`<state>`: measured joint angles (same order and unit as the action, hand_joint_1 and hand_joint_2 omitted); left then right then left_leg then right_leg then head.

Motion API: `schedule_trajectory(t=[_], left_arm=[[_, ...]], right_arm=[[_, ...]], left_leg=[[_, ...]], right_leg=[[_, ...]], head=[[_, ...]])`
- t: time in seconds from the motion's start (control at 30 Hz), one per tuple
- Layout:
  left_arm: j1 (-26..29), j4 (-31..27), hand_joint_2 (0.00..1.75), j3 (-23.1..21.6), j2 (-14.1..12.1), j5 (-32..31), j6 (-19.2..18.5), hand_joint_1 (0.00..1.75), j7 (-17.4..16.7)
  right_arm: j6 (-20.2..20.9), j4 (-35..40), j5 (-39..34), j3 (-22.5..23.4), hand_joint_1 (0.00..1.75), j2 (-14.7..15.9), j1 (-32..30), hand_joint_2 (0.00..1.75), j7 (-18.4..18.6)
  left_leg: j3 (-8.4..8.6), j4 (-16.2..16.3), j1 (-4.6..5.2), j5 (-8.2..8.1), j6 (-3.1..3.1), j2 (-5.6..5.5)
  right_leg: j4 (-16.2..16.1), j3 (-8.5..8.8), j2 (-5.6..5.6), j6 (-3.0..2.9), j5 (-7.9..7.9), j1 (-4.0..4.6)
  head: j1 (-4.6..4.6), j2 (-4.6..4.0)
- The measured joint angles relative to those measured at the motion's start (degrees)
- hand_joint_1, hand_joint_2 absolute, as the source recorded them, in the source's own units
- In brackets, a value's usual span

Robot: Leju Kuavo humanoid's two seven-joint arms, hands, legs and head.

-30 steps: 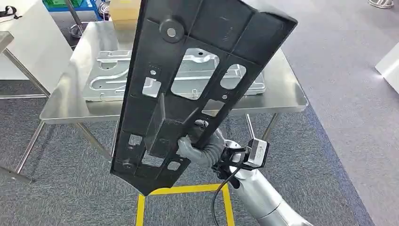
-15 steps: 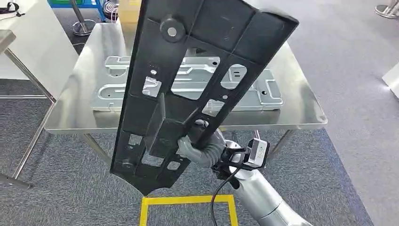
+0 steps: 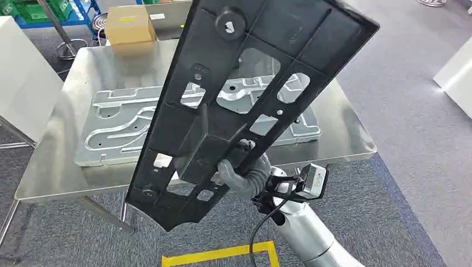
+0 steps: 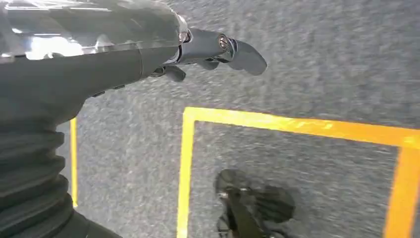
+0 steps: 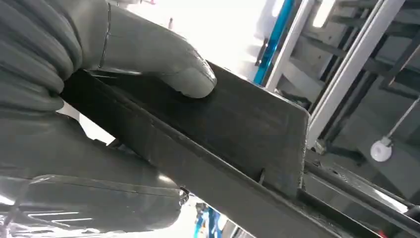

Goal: Take the parts from the cabinet and place them on the table.

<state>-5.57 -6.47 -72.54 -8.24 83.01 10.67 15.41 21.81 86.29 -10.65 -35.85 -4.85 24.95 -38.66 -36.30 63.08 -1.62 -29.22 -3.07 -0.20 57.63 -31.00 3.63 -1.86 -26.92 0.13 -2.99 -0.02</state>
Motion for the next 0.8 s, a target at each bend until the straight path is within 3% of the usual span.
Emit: schedule_trajectory(t=[0.03,0.07,0.13,0.17,0.2,0.23,0.27,0.3,0.37,0.4,0.43,0.47,0.53,0.6,0.63,0.67,0.73,0.77,0.8], left_arm=[[0.2,0.0,1.75,0.0,0.0,0.0,0.0,0.00,0.0],[0.4,0.0,1.75,0.0,-0.1,0.0,0.0,0.00,0.1],[0.4,0.0,1.75,-0.1,-0.1,0.0,0.0,0.00,0.2],[0.2,0.0,1.75,-0.1,-0.1,0.0,0.1,0.00,0.2],[0.0,0.0,1.75,-0.3,-0.1,0.0,0.1,0.00,0.4],[0.0,0.0,1.75,-0.4,-0.2,0.0,0.1,0.00,0.4],[0.0,0.0,1.75,-0.4,-0.2,0.0,0.2,0.00,0.4],[0.0,0.0,1.75,-0.5,-0.2,0.0,0.2,0.00,0.4],[0.0,0.0,1.75,-0.5,-0.2,0.0,0.2,0.00,0.4],[0.1,0.0,1.75,-0.5,-0.2,0.0,0.2,0.00,0.4],[0.0,0.0,1.75,-0.5,-0.2,0.0,0.2,0.00,0.4],[0.0,0.0,1.75,-0.6,-0.2,0.0,0.2,0.00,0.4],[-0.1,0.0,1.75,-0.7,-0.2,0.0,0.2,0.00,0.4],[-0.2,0.0,1.75,-0.7,0.0,0.0,0.3,0.00,0.4],[-0.2,0.0,1.75,-0.7,0.0,0.0,0.5,0.00,0.2],[-0.2,0.0,1.75,-0.7,0.1,0.0,0.7,0.00,0.1],[-0.3,0.0,1.75,-0.7,0.1,0.0,1.1,0.00,-0.2],[-0.3,0.0,1.75,-0.6,0.1,0.0,1.2,0.00,-0.2],[-0.4,0.0,1.75,-0.3,0.0,0.0,1.3,0.00,-0.2]], right_arm=[[-0.2,0.1,0.1,0.0,1.66,0.0,0.0,1.75,0.0],[-0.4,0.1,0.2,0.1,1.66,0.0,-0.3,1.75,0.0],[-1.1,1.0,0.9,0.5,1.66,-0.1,-0.9,1.75,0.1],[-1.5,1.4,1.2,0.8,1.66,-0.1,-1.0,1.75,-0.1],[-1.7,2.0,1.6,1.1,1.66,-0.1,-1.0,1.75,-0.1],[-1.8,2.4,1.7,1.2,1.66,-0.1,-1.0,1.75,-0.2],[-1.9,2.7,1.7,1.4,1.66,-0.2,-0.9,1.75,-0.2],[-2.0,2.9,1.8,1.5,1.66,-0.1,-0.9,1.75,-0.2],[-2.2,2.9,1.8,1.6,1.66,-0.1,-1.4,1.75,-0.2],[-2.2,2.9,1.8,1.6,1.66,-0.1,-1.6,1.75,-0.2],[-2.2,3.0,1.9,1.7,1.66,-0.1,-1.7,1.75,-0.2],[-2.2,3.0,1.9,1.7,1.66,-0.1,-1.6,1.75,-0.2],[-2.2,3.3,2.0,1.9,1.66,-0.1,-1.6,1.75,-0.2],[-2.8,3.3,2.5,2.0,1.66,-0.2,-1.5,1.75,0.0],[-3.3,3.5,2.7,2.1,1.66,-0.2,-1.6,1.75,0.0],[-4.1,3.7,3.1,2.6,1.66,-0.2,-1.5,1.75,0.2],[-6.2,4.0,4.9,3.6,1.66,-0.4,-0.8,1.75,1.0],[-7.5,4.1,6.1,4.3,1.66,-0.4,-0.1,1.75,1.7],[-10.0,4.0,8.8,4.9,1.66,-0.5,1.3,1.75,2.8]], left_leg=[[0.28,-4.0,-0.41,5.45,-0.22,-1.70],[-0.29,-5.0,-0.31,5.71,0.33,-2.18],[-0.06,-5.0,0.16,5.93,1.82,-1.68],[0.23,-5.1,0.19,5.84,2.16,-1.28],[1.01,-5.5,-0.26,5.84,2.59,-1.17],[1.63,-5.8,-0.09,5.59,2.94,-1.08],[2.07,-5.8,0.02,5.22,3.43,-0.73],[2.44,-5.8,0.17,4.77,3.57,-0.46],[3.37,-5.8,0.29,3.82,3.70,0.04],[3.98,-5.8,0.33,3.36,3.71,0.22],[4.70,-5.8,0.39,2.83,3.70,0.37],[5.51,-5.8,0.48,2.28,3.67,0.50],[7.11,-6.0,0.65,1.12,3.44,0.72],[7.29,-6.0,0.74,0.51,2.78,0.89],[7.38,-6.2,0.72,0.27,2.41,1.04],[7.77,-5.6,0.88,0.69,2.05,1.07],[7.93,-4.9,0.65,-0.13,1.79,0.95],[7.06,-3.0,0.66,-0.55,1.63,0.77],[4.22,2.1,0.66,-2.54,1.48,0.70]], right_leg=[[0.1,0.02,0.39,0.34,-0.60,-0.02],[0.8,0.19,0.91,0.73,-0.98,-0.08],[0.3,-0.05,1.46,1.68,-1.01,-0.31],[0.2,0.13,1.42,1.82,-1.09,-0.11],[0.6,0.03,1.24,2.10,-1.40,-0.24],[2.7,-0.71,-0.59,2.36,-1.23,-0.22],[6.2,-2.88,-2.08,2.73,-1.78,-0.25],[10.6,-5.71,-2.72,3.03,-3.37,-0.42],[17.3,-10.84,-3.07,3.28,-6.81,-0.50],[17.7,-11.89,-3.10,3.20,-6.66,-0.49],[15.8,-11.73,-3.14,3.11,-4.97,-0.48],[12.1,-10.56,-3.23,2.91,-2.15,-0.42],[1.5,-6.69,-4.03,1.47,5.42,0.25],[0.4,-6.69,-4.20,0.90,4.06,0.89],[0.4,-6.79,-4.12,0.63,5.20,0.95],[0.1,-6.65,-3.87,0.30,4.93,0.97],[-1.0,-5.00,-3.74,-0.08,4.96,0.29],[-1.2,-4.62,-3.73,-0.28,4.84,0.20],[-1.2,-4.48,-3.63,-0.54,4.67,0.18]], head=[[0.00,0.00],[0.00,0.00],[-0.02,0.00],[0.00,0.00],[0.00,0.00],[0.02,0.00],[0.00,0.00],[0.02,0.00],[0.00,0.00],[0.00,0.00],[0.02,0.00],[0.00,0.00],[0.02,0.00],[0.09,0.00],[0.04,0.00],[0.02,0.00],[0.07,0.00],[0.05,0.00],[0.04,0.00]])
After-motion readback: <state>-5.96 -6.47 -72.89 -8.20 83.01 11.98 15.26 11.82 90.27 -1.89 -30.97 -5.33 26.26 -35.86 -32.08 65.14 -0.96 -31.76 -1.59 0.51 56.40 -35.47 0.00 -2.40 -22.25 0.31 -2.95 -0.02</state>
